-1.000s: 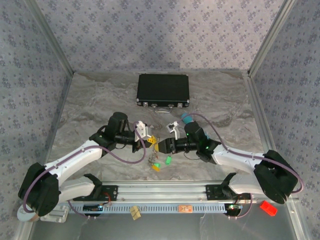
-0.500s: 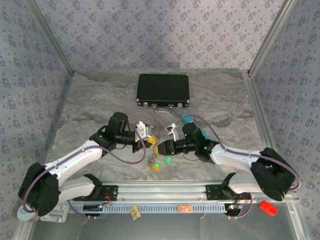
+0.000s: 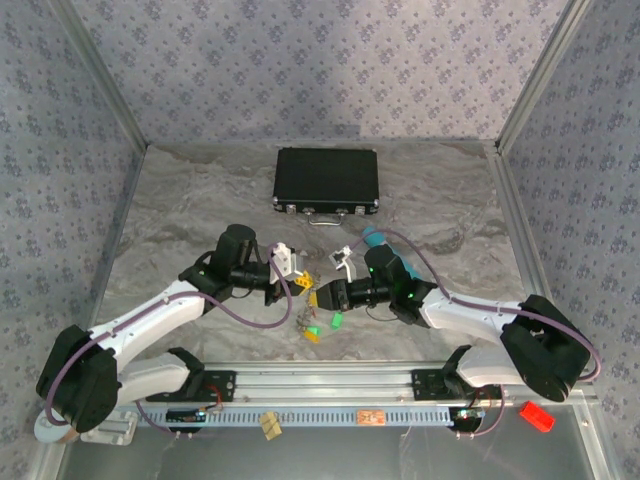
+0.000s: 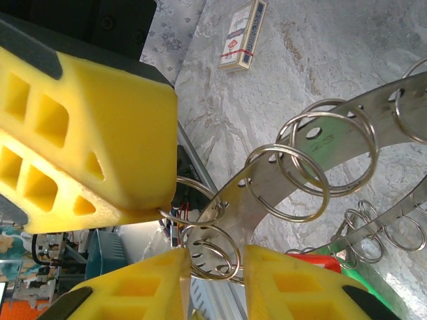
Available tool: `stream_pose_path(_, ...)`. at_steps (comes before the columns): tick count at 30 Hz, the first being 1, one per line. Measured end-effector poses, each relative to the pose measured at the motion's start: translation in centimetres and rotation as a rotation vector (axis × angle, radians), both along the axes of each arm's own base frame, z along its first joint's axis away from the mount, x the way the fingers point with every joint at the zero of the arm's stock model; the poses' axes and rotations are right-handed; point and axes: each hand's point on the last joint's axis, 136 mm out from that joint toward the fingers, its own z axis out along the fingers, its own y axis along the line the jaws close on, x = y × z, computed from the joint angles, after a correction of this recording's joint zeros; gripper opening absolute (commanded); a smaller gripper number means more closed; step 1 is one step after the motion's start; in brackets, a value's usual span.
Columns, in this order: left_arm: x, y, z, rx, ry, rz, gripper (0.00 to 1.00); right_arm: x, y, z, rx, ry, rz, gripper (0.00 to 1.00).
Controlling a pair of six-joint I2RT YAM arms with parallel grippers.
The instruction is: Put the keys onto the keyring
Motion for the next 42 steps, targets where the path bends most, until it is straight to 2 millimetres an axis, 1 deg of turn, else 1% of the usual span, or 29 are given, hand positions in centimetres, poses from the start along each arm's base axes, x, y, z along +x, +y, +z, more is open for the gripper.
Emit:
stream_pose_path(14, 0.0, 0.0, 0.0, 0.001, -0.002, -0.003, 0.0, 0.0, 0.1, 0.2, 0.009, -0.004, 0.001, 0.14)
stream_pose_path(24, -0.2, 0.1, -0.3, 0.012, 0.012, -0.004, 0.0, 0.1, 0.1, 0.3, 0.012, 0.002, 0.0, 0.01)
stream_pose_path(28, -0.2, 0.1, -0.4, 0.016, 0.01, 0.0, 0.0, 0.2, 0.1, 0.5, 0.014, 0.009, -0.006, 0.0)
stream_pose_path(30, 0.0, 0.2, -0.5, 0.02, 0.006, 0.008, 0.04, 0.3, 0.1, 0.4, 0.011, 0.02, -0.016, 0.0)
stream_pose_path(33, 0.2, 0.3, -0.4, 0.025, -0.005, 0.023, 0.14, 0.6, 0.0, 0.4, 0.01, 0.045, -0.038, 0.0)
stream_pose_path(34, 0.3, 0.3, -0.2, 0.024, -0.013, 0.028, 0.19, 0.7, 0.0, 0.4, 0.01, 0.052, -0.044, 0.0)
stream_pose_path(36, 0.4, 0.4, 0.1, 0.02, -0.028, 0.042, 0.24, 0.7, -0.1, 0.4, 0.009, 0.069, -0.054, 0.0)
stream_pose_path(38, 0.6, 0.6, 0.6, 0.016, -0.049, 0.057, 0.32, 0.8, -0.1, 0.3, 0.006, 0.085, -0.063, 0.0)
stream_pose_path(39, 0.7, 0.7, 1.0, 0.012, -0.065, 0.067, 0.37, 0.8, -0.1, 0.3, 0.004, 0.092, -0.07, 0.0)
stream_pose_path(42, 0.9, 1.2, 2.3, -0.005, -0.117, 0.097, 0.41, 1.1, -0.2, 0.2, -0.007, 0.117, -0.091, 0.0)
